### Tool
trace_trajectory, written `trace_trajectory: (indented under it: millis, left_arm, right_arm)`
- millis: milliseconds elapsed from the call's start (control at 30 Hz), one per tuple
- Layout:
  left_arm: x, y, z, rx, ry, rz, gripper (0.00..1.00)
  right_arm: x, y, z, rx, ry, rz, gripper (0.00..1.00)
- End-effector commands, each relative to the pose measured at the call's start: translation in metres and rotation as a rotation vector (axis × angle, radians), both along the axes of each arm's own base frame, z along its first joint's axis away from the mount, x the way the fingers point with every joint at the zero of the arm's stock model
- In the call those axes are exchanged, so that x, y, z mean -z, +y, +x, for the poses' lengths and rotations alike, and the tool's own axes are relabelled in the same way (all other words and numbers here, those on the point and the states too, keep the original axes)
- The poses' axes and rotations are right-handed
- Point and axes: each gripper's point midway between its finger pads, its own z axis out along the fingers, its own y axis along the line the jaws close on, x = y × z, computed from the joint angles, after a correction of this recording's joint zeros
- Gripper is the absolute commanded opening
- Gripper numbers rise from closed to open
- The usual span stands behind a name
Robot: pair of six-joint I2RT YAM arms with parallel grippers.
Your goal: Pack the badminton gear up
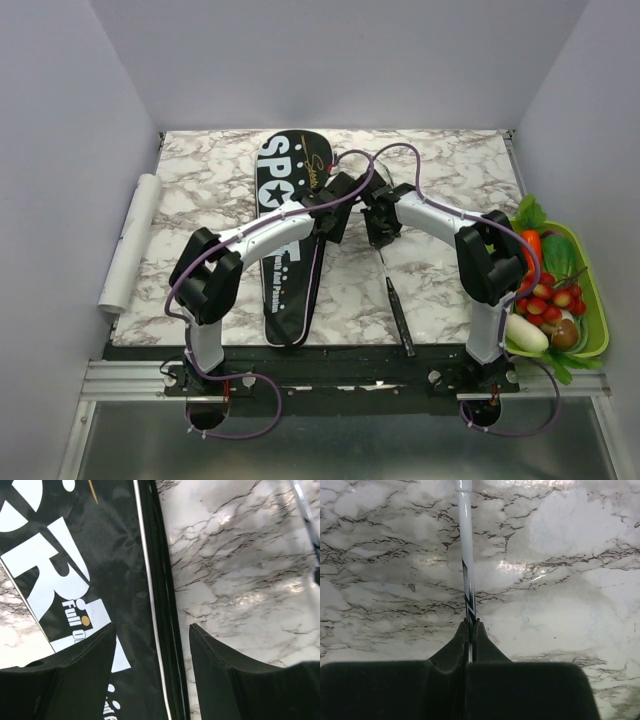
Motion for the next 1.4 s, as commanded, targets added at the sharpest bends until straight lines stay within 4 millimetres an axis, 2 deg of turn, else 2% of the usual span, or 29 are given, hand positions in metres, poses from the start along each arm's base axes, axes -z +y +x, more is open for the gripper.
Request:
trace_trajectory:
  millis: [0, 233, 500, 633, 733, 767, 833, 867, 900, 1033, 1200, 1367]
  left_arm:
    - [0.02, 0.018, -0.005, -0.014, -0.009, 0.133, 0.67]
    - [0.037, 0.035, -0.014, -0.03, -0.022, 0.226, 0.67]
    - [0.059, 0.043, -0.03, -0.034, 0.013, 0.219, 0.68]
    - [0.069, 0.048, -0.035, -0.033, 0.028, 0.237, 0.65]
    - [0.071, 0.05, -0.037, -0.03, 0.032, 0.238, 0.51]
    - [0.072, 0.05, -0.038, -0.029, 0.031, 0.236, 0.37]
    - [0.07, 0.051, -0.037, -0.026, 0.022, 0.236, 0.21]
    - [0.068, 0.051, -0.036, -0.026, 0.018, 0.236, 0.07]
    - [0.065, 0.051, -0.036, -0.024, 0.012, 0.236, 0.02]
    - [0.053, 0.051, -0.031, -0.028, -0.013, 0.229, 0.0]
    - [0.025, 0.046, -0.023, -0.052, -0.047, 0.142, 0.0]
    - [0.0, 0.052, -0.005, -0.1, -0.065, 0.047, 0.0]
  right_arm:
    - [-0.01, 0.001, 0.003, 0.023, -0.034, 0.036, 0.01]
    - [-0.008, 0.006, 0.003, 0.015, -0.02, 0.055, 0.01]
    - [-0.007, 0.008, 0.005, 0.012, -0.013, 0.053, 0.01]
    - [-0.007, 0.01, 0.006, 0.011, -0.009, 0.058, 0.01]
    - [-0.008, 0.01, 0.006, 0.011, -0.009, 0.058, 0.01]
    - [-0.008, 0.01, 0.006, 0.01, -0.011, 0.057, 0.01]
    - [-0.009, 0.009, 0.006, 0.013, -0.012, 0.056, 0.01]
    - [-0.008, 0.009, 0.006, 0.012, -0.01, 0.055, 0.01]
    - [-0.009, 0.009, 0.005, 0.012, -0.01, 0.056, 0.01]
    - [-0.013, 0.008, 0.003, 0.01, -0.015, 0.059, 0.01]
    - [-0.024, 0.001, -0.007, 0.011, -0.035, 0.071, 0.01]
    - [-0.047, -0.014, -0.017, 0.005, -0.081, 0.049, 0.01]
